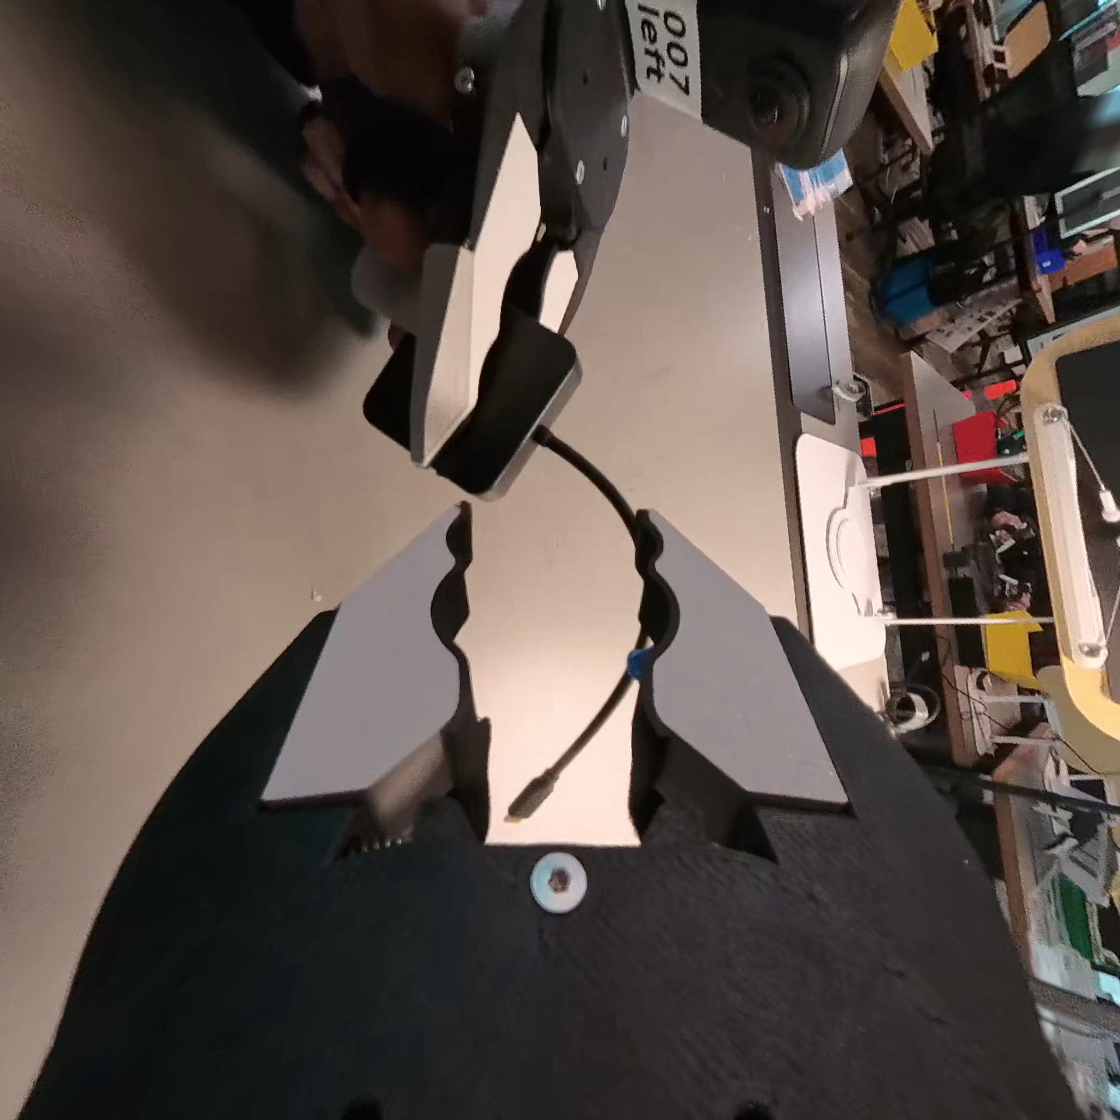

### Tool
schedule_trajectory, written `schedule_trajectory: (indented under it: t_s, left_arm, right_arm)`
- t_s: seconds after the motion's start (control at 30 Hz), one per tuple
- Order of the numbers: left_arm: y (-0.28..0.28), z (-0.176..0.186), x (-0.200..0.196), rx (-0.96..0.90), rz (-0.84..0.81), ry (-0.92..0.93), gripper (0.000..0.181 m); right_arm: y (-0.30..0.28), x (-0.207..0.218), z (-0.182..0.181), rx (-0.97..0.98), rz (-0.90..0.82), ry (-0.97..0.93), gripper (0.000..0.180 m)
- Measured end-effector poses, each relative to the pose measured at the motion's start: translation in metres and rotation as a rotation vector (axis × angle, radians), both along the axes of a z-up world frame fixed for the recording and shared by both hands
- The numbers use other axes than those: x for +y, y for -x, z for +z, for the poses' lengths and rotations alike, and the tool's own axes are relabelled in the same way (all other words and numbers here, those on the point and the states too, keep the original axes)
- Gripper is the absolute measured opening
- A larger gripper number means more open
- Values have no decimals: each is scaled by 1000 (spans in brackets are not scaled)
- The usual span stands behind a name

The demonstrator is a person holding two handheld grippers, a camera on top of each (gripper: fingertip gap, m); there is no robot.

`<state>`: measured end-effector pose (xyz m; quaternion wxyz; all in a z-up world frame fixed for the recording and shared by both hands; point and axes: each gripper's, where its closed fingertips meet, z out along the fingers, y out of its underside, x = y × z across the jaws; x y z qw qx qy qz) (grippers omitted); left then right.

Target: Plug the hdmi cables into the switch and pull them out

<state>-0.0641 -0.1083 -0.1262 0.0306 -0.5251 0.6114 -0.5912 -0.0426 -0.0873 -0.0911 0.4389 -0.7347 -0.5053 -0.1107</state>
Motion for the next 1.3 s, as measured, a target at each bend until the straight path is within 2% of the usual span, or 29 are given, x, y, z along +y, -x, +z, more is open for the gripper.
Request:
schedule_trajectory:
  t_s: [0.23, 0.3, 0.4, 0.67, 0.73, 0.8, 0.87, 0.97, 1.03, 1.2, 1.3]
  left_arm:
    - [1, 0, 1, 8, -5, 21, 13]
    - [7, -5, -7, 28, -59, -17, 13]
    - [10, -12, -12, 47, -87, -75, 13]
    - [21, -17, -22, 54, -174, -116, 13]
    - [21, -17, -22, 53, -174, -125, 14]
    - [18, -13, -19, 39, -152, -98, 14]
    - [11, -7, -9, 16, -84, -61, 19]
    - [1, 5, 10, -28, 24, 24, 42]
    - [-4, 10, 24, -39, 93, 78, 45]
    - [-6, 10, 32, -12, 126, 140, 41]
    - [-6, 7, 29, -1, 117, 115, 40]
  right_arm:
    - [5, 8, -2, 179, -2, 26, 61]
    - [8, 7, -5, 177, 26, 36, 73]
    - [13, 2, -11, 125, 71, 49, 74]
    - [7, -9, -12, -14, 127, 82, 30]
    - [7, -10, -14, -56, 137, 76, 14]
    - [4, -10, -9, -73, 117, 53, 8]
    - [-8, -8, 1, -82, 69, 19, 6]
    - [-42, -11, 29, -64, -30, -33, 4]
    - [-76, -16, 52, -60, -120, -65, 5]
    - [-217, -39, 128, 42, -515, -181, 5]
    - [-320, -64, 165, 192, -793, -297, 5]
